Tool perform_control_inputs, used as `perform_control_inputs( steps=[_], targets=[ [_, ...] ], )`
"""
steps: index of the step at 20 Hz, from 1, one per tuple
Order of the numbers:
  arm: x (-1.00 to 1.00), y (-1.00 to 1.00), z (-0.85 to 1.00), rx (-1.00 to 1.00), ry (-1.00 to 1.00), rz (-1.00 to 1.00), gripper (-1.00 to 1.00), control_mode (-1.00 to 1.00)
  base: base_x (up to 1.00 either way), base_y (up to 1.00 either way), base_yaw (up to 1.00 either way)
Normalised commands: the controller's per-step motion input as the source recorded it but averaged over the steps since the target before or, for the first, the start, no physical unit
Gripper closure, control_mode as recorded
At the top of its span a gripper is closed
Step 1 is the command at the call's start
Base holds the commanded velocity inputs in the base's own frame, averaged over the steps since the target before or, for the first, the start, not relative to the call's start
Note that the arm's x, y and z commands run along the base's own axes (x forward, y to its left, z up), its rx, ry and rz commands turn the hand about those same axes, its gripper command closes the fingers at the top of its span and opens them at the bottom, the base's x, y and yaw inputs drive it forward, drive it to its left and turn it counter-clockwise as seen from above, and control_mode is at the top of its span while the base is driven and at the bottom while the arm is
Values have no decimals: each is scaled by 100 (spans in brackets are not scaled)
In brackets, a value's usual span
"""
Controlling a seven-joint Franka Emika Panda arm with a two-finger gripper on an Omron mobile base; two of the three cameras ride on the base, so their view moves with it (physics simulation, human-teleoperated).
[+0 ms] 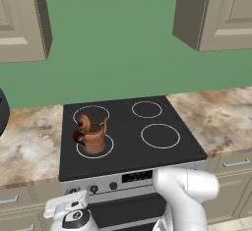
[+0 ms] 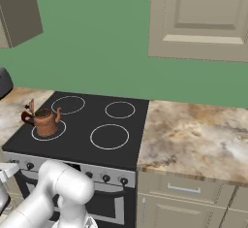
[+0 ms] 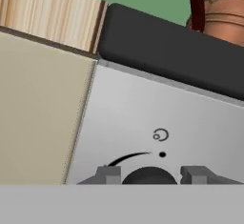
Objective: Turn on the front left burner of the stove.
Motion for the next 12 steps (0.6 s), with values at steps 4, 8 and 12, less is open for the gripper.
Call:
perform_control_inputs(
  steps=[4,8,12],
  targets=[
    [-22,0,-70,-63,28,6,100,-100,0,0,0],
    [-38,0,-78,-63,29,31,100,-100,0,0,0],
    [-58,0,-96,-61,25,42,100,-100,0,0,0]
  ],
)
